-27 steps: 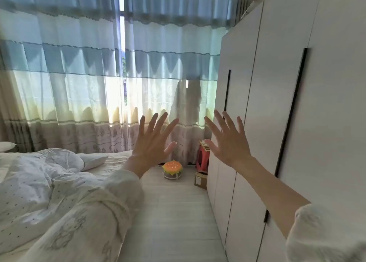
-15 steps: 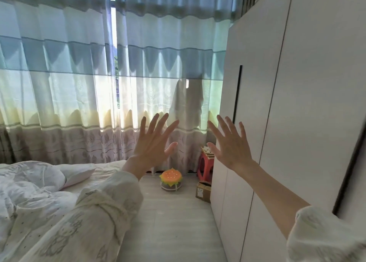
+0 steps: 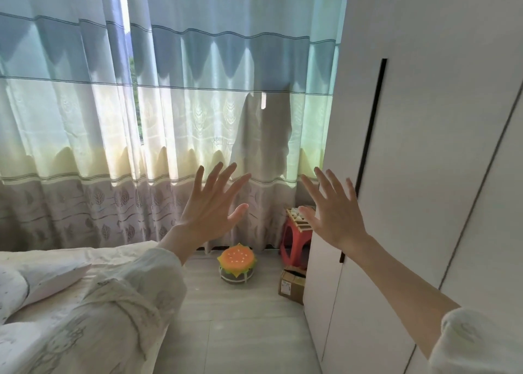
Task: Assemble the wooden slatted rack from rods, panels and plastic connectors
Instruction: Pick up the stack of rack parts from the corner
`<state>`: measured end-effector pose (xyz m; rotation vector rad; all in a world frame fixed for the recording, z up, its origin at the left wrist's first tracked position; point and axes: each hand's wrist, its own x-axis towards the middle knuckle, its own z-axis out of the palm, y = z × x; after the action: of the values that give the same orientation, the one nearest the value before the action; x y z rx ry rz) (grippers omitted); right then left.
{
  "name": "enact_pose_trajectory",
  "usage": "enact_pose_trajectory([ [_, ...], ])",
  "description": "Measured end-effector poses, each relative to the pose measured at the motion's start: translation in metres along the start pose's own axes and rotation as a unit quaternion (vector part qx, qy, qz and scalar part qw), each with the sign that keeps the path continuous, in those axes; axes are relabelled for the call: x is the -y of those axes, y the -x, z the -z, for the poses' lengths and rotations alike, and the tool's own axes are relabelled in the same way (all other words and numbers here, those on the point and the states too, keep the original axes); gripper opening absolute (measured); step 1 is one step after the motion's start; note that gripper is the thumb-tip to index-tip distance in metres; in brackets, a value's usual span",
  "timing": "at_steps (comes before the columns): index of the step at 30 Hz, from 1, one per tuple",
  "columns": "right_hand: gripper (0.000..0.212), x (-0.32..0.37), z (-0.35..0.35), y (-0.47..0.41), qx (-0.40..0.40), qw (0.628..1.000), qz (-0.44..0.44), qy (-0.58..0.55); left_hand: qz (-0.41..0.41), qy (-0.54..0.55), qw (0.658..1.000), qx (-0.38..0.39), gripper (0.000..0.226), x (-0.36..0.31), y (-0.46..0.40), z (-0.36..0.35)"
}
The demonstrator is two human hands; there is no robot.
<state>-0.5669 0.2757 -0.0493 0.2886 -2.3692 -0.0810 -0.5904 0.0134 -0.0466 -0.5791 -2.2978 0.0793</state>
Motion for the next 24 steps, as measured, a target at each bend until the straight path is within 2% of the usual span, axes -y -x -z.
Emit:
enact_pose_trajectory([
  [7, 0.062, -0.062, -0.128, -0.114, -0.007, 1.0, 0.001, 0.003, 0.013, 0.009, 0.999, 0.03, 0.059, 0.053, -0.125, -0.12],
  [15, 0.065, -0.109, -0.276, -0.232, 0.044, 0.999, -0.013, -0.003, 0.04, 0.051, 0.996, 0.058, 0.058, 0.097, -0.235, -0.268],
  [20, 0.065, -0.133, -0.374, -0.304, 0.044, 0.999, -0.019, -0.011, 0.038, 0.086, 0.993, 0.071, 0.073, 0.13, -0.303, -0.378],
  [24, 0.062, -0.158, -0.452, -0.363, 0.068, 0.996, -0.057, -0.027, 0.02, 0.107, 0.991, 0.072, 0.072, 0.158, -0.367, -0.462],
])
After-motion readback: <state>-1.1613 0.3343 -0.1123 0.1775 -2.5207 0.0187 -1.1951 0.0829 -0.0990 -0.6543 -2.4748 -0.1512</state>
